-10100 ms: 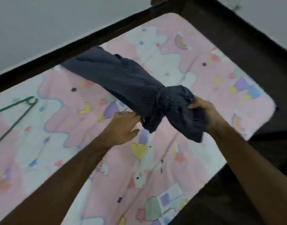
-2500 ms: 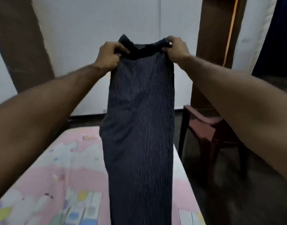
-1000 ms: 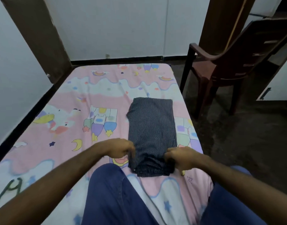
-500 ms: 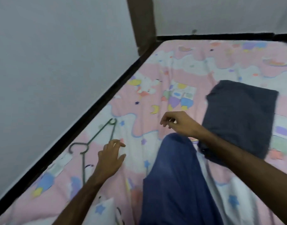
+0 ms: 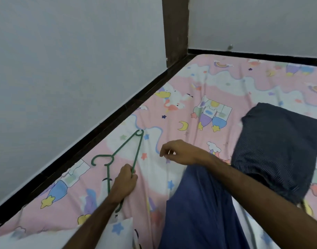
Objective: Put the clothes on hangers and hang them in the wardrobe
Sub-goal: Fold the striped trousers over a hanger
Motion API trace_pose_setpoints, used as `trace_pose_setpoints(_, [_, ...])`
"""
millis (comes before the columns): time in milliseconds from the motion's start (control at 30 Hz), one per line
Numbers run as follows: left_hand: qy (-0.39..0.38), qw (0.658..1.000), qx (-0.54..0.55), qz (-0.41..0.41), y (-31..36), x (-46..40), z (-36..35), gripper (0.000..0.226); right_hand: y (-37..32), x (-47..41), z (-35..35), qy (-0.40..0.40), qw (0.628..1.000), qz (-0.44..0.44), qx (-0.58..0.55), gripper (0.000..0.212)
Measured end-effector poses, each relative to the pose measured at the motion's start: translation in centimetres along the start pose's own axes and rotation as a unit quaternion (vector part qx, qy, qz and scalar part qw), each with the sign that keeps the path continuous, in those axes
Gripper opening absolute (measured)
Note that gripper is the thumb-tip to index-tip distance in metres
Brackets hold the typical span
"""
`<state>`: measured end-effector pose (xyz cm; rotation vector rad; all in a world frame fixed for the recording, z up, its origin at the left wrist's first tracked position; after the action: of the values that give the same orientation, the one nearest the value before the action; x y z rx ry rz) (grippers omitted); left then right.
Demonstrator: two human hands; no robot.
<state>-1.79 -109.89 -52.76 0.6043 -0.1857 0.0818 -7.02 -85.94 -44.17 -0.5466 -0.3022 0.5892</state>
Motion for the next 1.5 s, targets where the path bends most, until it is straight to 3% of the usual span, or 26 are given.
trace_pose_setpoints(100, [0.02, 0.993, 0.101, -0.063, 3.5, -0.1, 0.5, 0.014, 1.6, 1.1, 3.3, 0.085, 0.996, -0.014, -0.008, 0.031])
trace_pose_setpoints(167, [0.037, 0.983, 0.099, -0.15, 6.9, -0.3, 1.4, 0.019, 2.5, 2.2, 5.8, 0.166, 0.986, -0.021, -0.015, 0.039])
trace_pose_setpoints(233, [0.034, 0.971, 0.045, -0.233, 10.6, -0.6, 2.2, 0.029, 3.6, 3.9, 8.8, 0.266, 0.955, -0.066, -0.109, 0.043])
trace_pose_setpoints(267, [0.038, 0.962, 0.003, -0.271, 12.3, -0.7, 2.5, 0.037, 4.4, 5.2, 10.4, 0.319, 0.92, -0.105, -0.202, 0.042])
trace_pose_setpoints(333, [0.055, 0.935, -0.065, -0.343, 15.6, -0.6, 2.8, 0.051, 6.6, 8.5, 13.0, 0.389, 0.798, -0.169, -0.429, 0.032])
trace_pose_setpoints(367, [0.058, 0.919, -0.083, -0.381, 17.4, -0.4, 2.8, 0.058, 7.7, 10.3, 13.7, 0.381, 0.734, -0.184, -0.531, 0.029])
trace_pose_setpoints(400, [0.059, 0.9, -0.097, -0.42, 19.0, -0.1, 2.7, 0.066, 8.5, 12.0, 14.2, 0.34, 0.697, -0.187, -0.603, 0.033])
trace_pose_setpoints(433, [0.058, 0.883, -0.111, -0.452, 20.5, 0.1, 2.4, 0.071, 9.0, 13.7, 14.3, 0.277, 0.686, -0.176, -0.65, 0.042])
trace_pose_setpoints(500, [0.054, 0.858, -0.128, -0.495, 23.0, 0.0, 1.6, 0.078, 9.6, 17.4, 14.4, 0.178, 0.69, -0.125, -0.69, 0.06])
trace_pose_setpoints(533, [0.049, 0.85, -0.134, -0.508, 23.9, -0.2, 1.1, 0.081, 9.8, 19.4, 14.6, 0.166, 0.695, -0.095, -0.693, 0.063])
trace_pose_setpoints(633, [0.014, 0.827, -0.137, -0.544, 27.0, -0.5, -0.6, 0.085, 11.8, 26.1, 15.8, 0.228, 0.679, -0.056, -0.696, 0.058])
trace_pose_setpoints(733, [0.027, 0.768, -0.197, -0.609, 30.6, 0.1, -2.3, 0.092, 14.2, 31.8, 15.4, 0.243, 0.685, -0.141, -0.672, 0.062])
trace_pose_setpoints(833, [0.052, 0.652, -0.311, -0.69, 34.1, 1.1, -4.8, 0.093, 15.6, 34.9, 13.3, 0.226, 0.729, -0.286, -0.58, 0.054])
trace_pose_setpoints(867, [0.043, 0.627, -0.318, -0.71, 35.2, 1.5, -5.8, 0.091, 16.0, 35.4, 12.3, 0.224, 0.755, -0.324, -0.525, 0.048])
trace_pose_setpoints(933, [0.011, 0.598, -0.327, -0.732, 37.2, 2.1, -7.8, 0.084, 17.1, 35.5, 9.8, 0.231, 0.798, -0.35, -0.432, 0.031])
trace_pose_setpoints(1000, [-0.031, 0.575, -0.344, -0.742, 38.6, 2.6, -10.0, 0.063, 18.5, 35.4, 7.4, 0.263, 0.813, -0.355, -0.379, 0.029])
trace_pose_setpoints(1067, [-0.112, 0.596, -0.337, -0.72, 39.4, 2.3, -12.1, 0.02, 19.7, 35.9, 5.8, 0.303, 0.81, -0.364, -0.346, 0.031])
trace_pose_setpoints(1167, [-0.261, 0.663, -0.301, -0.633, 39.4, 1.2, -15.4, 0.032, 20.8, 36.6, 4.4, 0.318, 0.819, -0.369, -0.302, 0.029])
trace_pose_setpoints(1267, [-0.255, 0.689, -0.337, -0.589, 38.6, -0.3, -18.4, 0.019, 20.7, 36.0, 3.3, 0.315, 0.828, -0.377, -0.269, 0.027])
trace_pose_setpoints(1367, [-0.266, 0.658, -0.42, -0.566, 37.1, -1.3, -20.3, 0.041, 20.3, 34.6, 2.2, 0.315, 0.827, -0.39, -0.252, 0.023])
trace_pose_setpoints(1500, [-0.28, 0.589, -0.416, -0.634, 37.4, -1.4, -21.6, 0.059, 20.1, 33.7, 0.7, 0.319, 0.816, -0.408, -0.257, 0.018])
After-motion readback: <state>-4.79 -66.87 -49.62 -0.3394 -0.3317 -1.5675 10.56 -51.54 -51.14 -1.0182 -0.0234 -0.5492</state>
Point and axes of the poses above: each hand's wrist, its own x-axis away from the middle knuckle, its own z-axis out of the back of the hand, y = z × x, the point moved 5 cm from there along -x, towards the middle knuckle, and after that the axes turned 3 degrees about -z, right-handed, at the moved point
